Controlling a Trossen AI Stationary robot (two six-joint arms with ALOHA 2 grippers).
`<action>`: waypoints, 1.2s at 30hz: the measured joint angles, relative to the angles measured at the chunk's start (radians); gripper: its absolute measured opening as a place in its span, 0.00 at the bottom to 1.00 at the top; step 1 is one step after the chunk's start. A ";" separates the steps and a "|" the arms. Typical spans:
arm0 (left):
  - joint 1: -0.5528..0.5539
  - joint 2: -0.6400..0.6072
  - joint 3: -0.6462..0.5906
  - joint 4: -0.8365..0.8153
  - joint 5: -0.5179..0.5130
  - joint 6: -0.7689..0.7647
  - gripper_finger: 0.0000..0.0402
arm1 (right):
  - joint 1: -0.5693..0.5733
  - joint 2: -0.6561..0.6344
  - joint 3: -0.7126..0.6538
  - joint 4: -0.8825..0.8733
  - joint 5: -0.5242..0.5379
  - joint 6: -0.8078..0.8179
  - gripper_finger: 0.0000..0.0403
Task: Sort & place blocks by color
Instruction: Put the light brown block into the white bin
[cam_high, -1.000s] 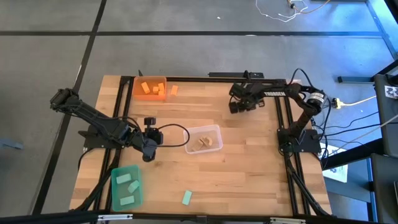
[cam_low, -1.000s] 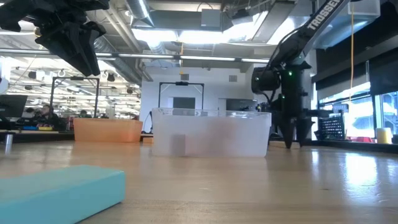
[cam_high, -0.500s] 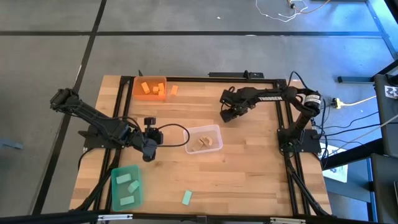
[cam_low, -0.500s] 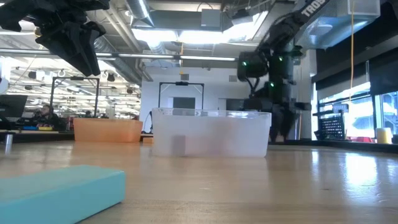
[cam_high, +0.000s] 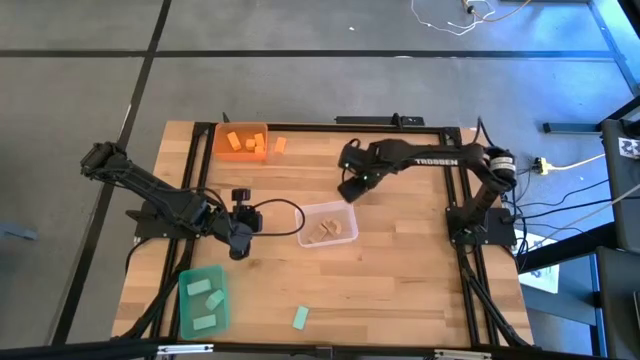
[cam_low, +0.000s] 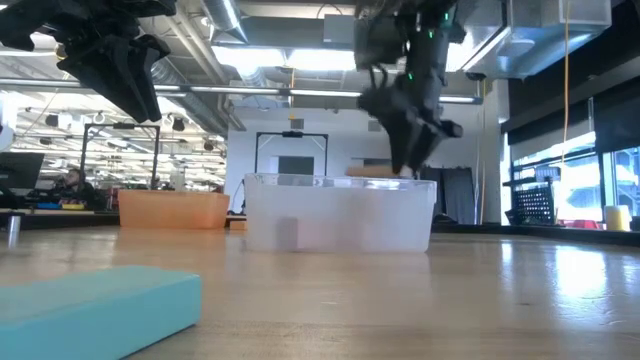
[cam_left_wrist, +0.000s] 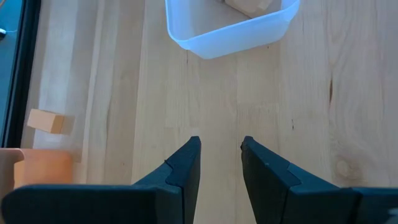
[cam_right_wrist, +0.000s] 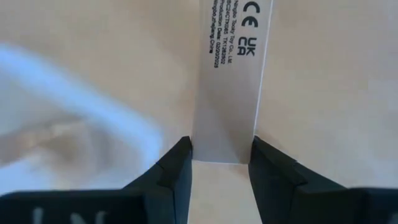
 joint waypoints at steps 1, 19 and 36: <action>0.000 0.000 0.000 0.000 0.000 0.000 0.26 | 0.022 0.000 0.013 0.001 -0.013 -0.001 0.31; 0.000 0.000 0.000 0.000 0.000 0.000 0.26 | 0.326 -0.001 0.032 0.105 -0.083 -0.003 0.31; 0.000 0.000 0.001 0.014 0.000 -0.004 0.26 | 0.265 0.057 0.016 0.167 -0.128 -0.162 0.31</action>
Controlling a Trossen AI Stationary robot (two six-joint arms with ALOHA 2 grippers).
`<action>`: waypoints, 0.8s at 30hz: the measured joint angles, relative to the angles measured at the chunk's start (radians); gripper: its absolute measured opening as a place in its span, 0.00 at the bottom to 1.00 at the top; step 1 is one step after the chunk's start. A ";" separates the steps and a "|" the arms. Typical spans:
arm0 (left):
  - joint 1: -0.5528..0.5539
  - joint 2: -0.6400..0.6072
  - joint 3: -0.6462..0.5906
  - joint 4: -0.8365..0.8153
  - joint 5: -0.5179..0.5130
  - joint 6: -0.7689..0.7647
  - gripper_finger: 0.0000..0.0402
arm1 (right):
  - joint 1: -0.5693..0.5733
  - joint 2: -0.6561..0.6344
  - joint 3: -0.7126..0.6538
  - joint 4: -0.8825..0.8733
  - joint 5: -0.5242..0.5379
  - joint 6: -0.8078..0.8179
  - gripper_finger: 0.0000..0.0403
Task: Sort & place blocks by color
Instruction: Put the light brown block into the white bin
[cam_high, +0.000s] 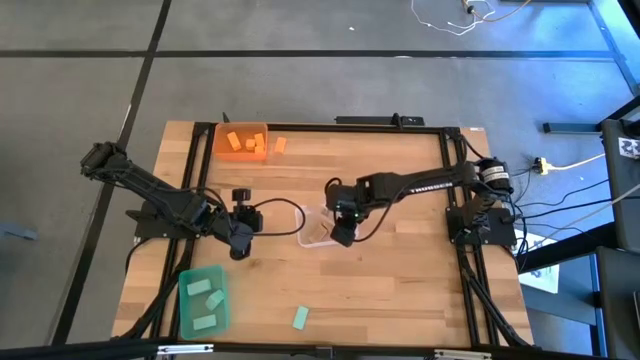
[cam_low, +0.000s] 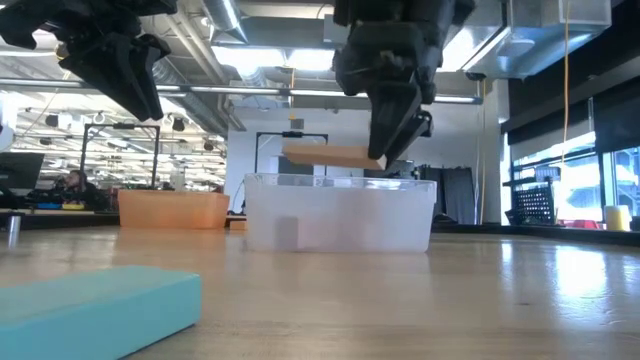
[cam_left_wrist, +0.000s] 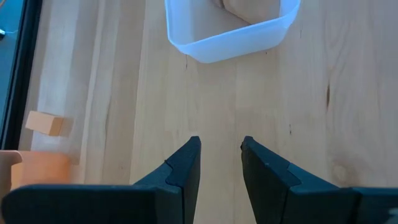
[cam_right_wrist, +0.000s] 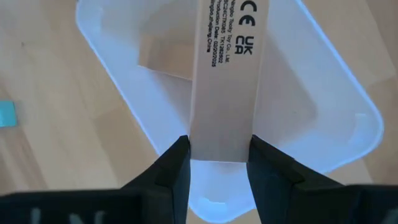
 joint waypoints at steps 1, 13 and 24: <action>0.000 0.000 0.000 0.002 0.000 0.000 0.26 | -0.005 0.002 0.000 0.002 0.000 -0.007 0.31; 0.000 0.000 0.000 0.003 0.000 0.000 0.26 | -0.037 0.043 0.000 -0.013 -0.047 -0.047 0.34; 0.000 0.000 0.000 -0.001 0.001 0.001 0.26 | -0.039 0.049 0.000 -0.012 -0.053 -0.082 0.35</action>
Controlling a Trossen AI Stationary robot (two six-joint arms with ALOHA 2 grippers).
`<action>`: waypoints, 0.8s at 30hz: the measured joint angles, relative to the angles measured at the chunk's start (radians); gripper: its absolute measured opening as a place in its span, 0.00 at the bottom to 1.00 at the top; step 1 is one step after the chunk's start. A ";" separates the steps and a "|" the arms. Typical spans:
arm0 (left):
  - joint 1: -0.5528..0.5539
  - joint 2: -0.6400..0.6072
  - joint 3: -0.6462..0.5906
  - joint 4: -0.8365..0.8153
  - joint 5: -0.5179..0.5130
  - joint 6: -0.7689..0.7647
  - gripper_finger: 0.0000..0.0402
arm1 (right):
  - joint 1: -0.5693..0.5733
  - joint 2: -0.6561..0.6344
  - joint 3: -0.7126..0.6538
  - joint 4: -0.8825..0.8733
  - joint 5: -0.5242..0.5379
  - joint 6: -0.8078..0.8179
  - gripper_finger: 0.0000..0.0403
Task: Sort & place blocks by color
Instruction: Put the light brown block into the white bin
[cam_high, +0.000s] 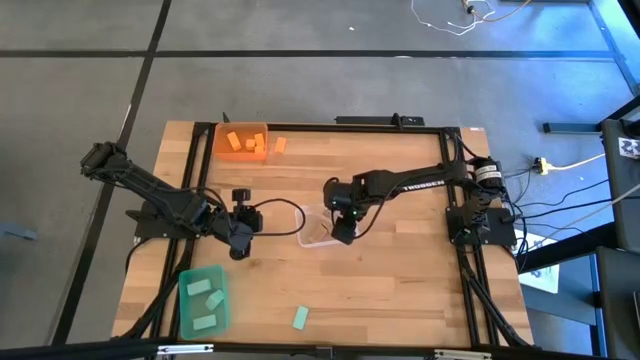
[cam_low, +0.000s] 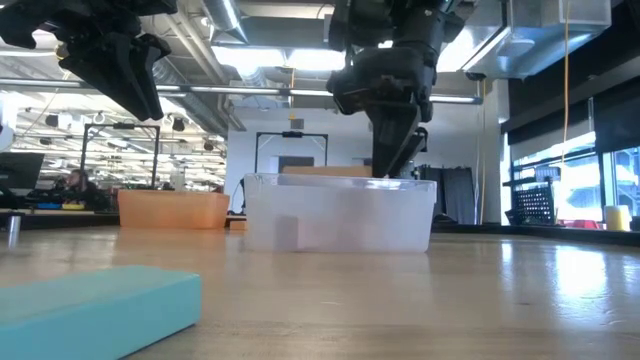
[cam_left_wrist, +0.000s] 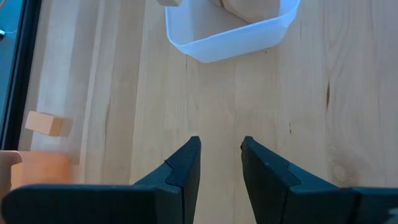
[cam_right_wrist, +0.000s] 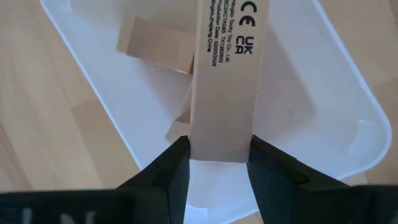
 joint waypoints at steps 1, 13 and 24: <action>0.000 0.000 0.000 0.000 0.000 0.000 0.26 | 0.000 0.000 0.000 0.001 0.000 -0.003 0.35; 0.000 0.000 0.000 0.000 0.000 0.001 0.26 | 0.000 0.000 0.000 0.002 0.002 -0.015 0.38; 0.000 0.000 0.000 0.000 0.000 0.002 0.26 | 0.000 -0.001 0.000 0.009 -0.004 -0.046 0.38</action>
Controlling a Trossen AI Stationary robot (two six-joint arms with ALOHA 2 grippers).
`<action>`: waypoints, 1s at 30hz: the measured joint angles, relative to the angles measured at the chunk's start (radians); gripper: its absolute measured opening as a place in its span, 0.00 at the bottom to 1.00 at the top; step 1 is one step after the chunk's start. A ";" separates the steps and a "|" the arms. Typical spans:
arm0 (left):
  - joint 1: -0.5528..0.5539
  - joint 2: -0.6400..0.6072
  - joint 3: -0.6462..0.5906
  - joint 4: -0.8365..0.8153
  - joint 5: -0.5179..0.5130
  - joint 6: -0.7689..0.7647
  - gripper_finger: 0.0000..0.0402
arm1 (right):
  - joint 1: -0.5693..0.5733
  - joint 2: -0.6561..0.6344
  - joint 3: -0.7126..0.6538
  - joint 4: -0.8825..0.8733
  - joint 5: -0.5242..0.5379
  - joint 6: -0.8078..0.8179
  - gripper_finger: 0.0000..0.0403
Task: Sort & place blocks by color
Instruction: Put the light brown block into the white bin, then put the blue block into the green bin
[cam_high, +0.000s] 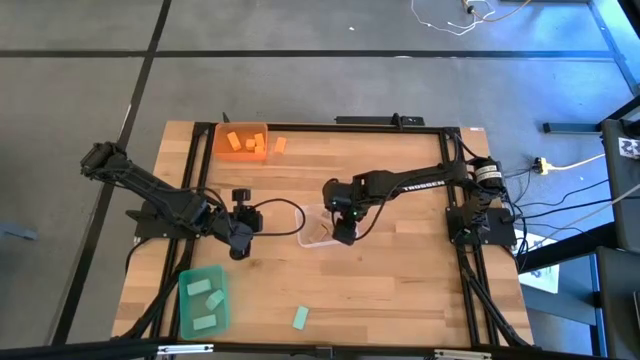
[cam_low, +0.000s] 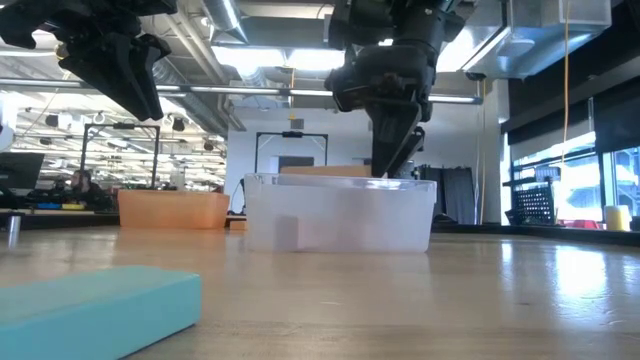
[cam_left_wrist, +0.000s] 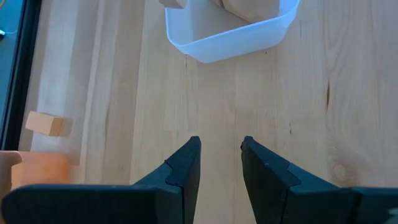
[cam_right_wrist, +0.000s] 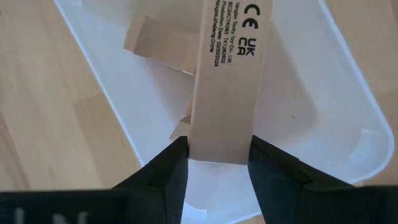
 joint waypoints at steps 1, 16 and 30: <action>0.000 0.000 0.000 0.000 0.000 0.000 0.26 | 0.000 0.000 0.000 0.000 -0.010 -0.004 0.37; 0.000 0.000 0.000 -0.004 0.000 -0.001 0.26 | 0.000 0.000 0.001 0.047 -0.031 -0.048 0.50; 0.000 0.000 0.000 -0.010 0.000 -0.048 0.26 | 0.000 -0.002 0.137 -0.031 -0.118 -0.127 0.52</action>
